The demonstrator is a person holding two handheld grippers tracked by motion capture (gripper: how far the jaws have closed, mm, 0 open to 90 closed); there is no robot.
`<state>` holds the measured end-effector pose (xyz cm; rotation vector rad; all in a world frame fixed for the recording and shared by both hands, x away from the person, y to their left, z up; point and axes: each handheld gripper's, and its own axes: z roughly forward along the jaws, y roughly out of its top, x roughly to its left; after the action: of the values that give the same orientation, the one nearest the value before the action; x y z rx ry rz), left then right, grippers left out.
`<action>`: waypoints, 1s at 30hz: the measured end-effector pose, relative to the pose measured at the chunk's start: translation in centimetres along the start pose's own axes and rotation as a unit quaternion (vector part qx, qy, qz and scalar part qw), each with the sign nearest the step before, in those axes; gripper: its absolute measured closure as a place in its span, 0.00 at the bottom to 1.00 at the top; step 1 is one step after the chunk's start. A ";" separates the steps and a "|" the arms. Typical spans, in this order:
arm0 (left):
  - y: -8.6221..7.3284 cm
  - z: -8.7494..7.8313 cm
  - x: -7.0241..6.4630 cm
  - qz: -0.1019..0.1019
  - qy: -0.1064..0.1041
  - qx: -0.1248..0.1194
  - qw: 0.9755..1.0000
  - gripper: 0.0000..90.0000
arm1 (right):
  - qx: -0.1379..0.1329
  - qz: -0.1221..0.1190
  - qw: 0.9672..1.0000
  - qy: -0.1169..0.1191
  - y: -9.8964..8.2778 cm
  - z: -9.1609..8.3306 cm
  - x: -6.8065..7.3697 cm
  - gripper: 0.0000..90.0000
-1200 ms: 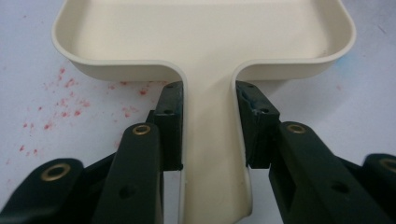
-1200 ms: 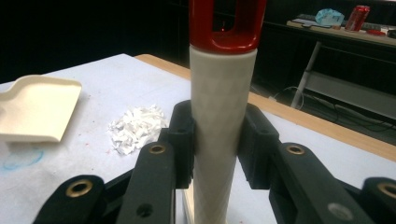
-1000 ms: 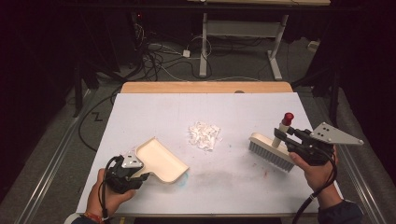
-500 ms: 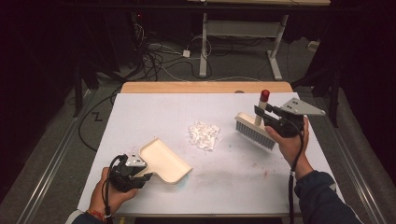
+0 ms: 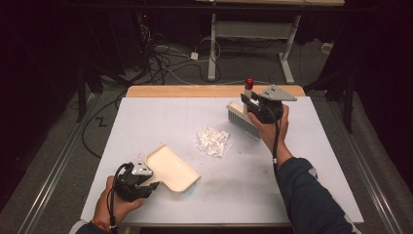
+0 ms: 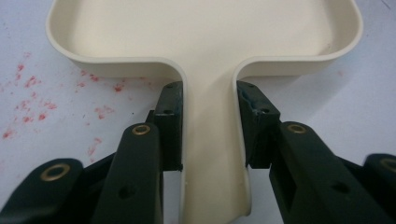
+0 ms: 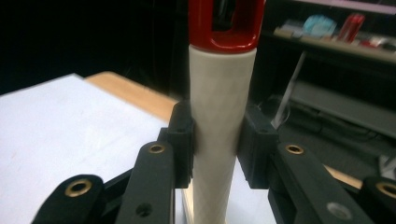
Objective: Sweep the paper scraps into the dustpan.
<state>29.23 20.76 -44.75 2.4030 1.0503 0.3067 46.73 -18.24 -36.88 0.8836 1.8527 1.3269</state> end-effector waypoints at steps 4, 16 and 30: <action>0.0 0.2 0.0 -0.002 -0.002 -0.002 1.000 0.71 | -0.007 -0.003 1.000 0.001 -0.1 1.3 1.3 0.78; 0.0 0.4 0.0 0.002 -0.003 -0.001 1.000 0.71 | -0.001 -0.004 1.000 0.016 0.0 3.3 3.2 0.78; 0.4 0.5 0.0 0.006 -0.005 0.006 1.000 0.71 | 0.015 -0.030 0.998 0.060 -0.1 2.9 6.0 0.77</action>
<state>29.70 20.36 -45.01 2.4198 1.0361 0.2918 45.90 -11.84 -38.48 0.7727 1.9788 1.3443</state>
